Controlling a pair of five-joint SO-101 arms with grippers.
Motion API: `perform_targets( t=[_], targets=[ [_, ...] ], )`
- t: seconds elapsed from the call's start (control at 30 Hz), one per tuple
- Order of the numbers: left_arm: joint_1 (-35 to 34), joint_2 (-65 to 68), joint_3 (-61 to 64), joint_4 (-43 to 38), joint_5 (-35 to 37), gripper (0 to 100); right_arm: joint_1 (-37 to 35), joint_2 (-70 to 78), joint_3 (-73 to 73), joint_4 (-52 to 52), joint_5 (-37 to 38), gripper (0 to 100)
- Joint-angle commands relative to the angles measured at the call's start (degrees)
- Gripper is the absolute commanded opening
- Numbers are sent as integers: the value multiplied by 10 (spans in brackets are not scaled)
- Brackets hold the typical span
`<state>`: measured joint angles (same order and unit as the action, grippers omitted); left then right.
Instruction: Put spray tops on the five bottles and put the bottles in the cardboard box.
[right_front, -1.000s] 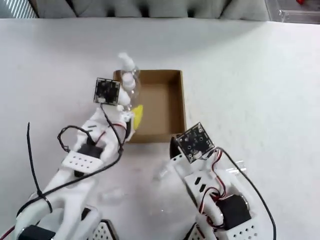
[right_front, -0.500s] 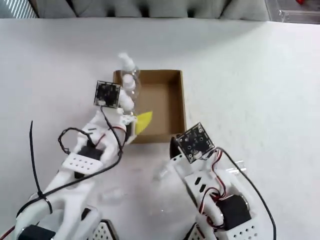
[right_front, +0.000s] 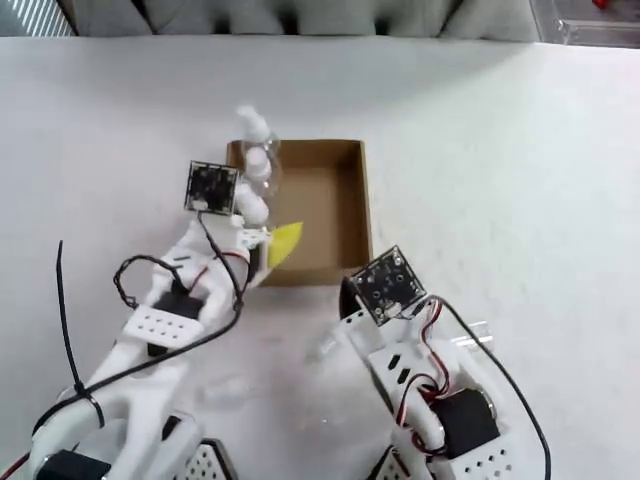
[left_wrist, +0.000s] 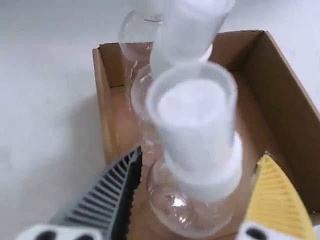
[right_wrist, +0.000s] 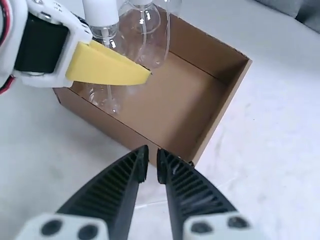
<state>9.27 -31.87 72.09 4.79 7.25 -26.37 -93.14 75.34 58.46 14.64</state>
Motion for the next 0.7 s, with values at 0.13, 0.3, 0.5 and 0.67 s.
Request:
perform_targets(
  t=[0.13, 0.3, 0.5, 0.67],
  targets=[
    [-2, -38, -6, 48, -1, 336, 7, 7, -7, 0, 7, 15],
    [1, -143, -5, 148, -2, 336, 6, 7, -7, 0, 7, 15],
    [1, -250, -6, 281, -4, 336, 7, 7, -7, 3, 7, 15],
    [1, -316, -5, 387, -4, 336, 35, 7, -5, 17, 8, 15]
  ],
)
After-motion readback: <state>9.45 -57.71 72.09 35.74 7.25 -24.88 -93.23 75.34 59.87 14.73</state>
